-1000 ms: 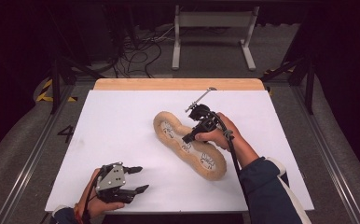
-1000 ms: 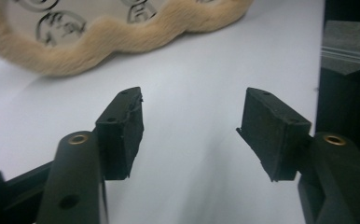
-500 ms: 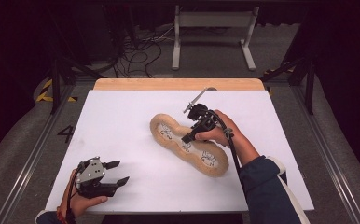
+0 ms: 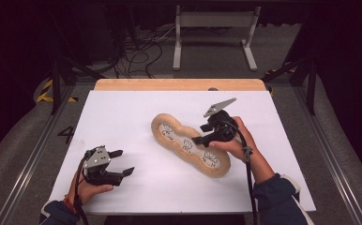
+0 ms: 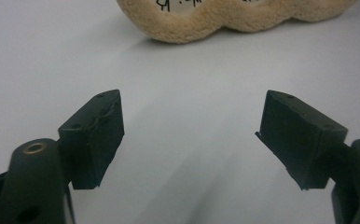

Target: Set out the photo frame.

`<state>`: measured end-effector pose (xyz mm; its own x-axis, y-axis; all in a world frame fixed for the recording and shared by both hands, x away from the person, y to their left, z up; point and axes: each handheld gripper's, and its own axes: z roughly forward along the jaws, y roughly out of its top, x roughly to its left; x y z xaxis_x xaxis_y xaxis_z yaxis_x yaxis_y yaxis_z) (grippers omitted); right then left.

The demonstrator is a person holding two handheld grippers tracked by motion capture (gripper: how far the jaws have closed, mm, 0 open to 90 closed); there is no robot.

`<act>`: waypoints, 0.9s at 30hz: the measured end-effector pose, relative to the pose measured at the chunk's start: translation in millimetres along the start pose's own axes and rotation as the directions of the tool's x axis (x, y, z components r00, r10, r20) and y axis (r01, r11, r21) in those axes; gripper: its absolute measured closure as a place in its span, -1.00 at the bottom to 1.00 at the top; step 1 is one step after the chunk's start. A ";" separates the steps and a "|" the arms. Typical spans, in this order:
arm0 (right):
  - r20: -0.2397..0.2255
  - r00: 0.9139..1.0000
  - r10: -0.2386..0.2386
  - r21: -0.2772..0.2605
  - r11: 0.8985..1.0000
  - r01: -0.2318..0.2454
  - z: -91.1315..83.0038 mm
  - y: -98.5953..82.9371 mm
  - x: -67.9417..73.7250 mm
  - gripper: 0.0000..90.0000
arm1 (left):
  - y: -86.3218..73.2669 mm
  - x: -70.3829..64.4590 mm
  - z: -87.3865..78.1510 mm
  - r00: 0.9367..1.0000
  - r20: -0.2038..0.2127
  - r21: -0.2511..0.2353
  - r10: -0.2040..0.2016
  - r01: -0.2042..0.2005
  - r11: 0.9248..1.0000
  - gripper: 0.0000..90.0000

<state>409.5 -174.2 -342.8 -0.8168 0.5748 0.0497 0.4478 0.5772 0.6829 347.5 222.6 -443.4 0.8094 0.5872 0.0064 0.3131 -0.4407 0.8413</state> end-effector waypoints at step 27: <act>0.185 0.960 0.213 -0.231 0.958 -0.168 -13.1 -149.1 53.6 0.30 | 54.1 40.2 88.8 0.998 -0.025 -0.037 -0.061 0.060 0.997 -0.47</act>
<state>294.2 -237.1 -432.4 -0.6213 0.7814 0.0586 0.4822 0.3223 0.8147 441.1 162.1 -445.6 0.7762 0.6297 -0.0315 0.3424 -0.3791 0.8597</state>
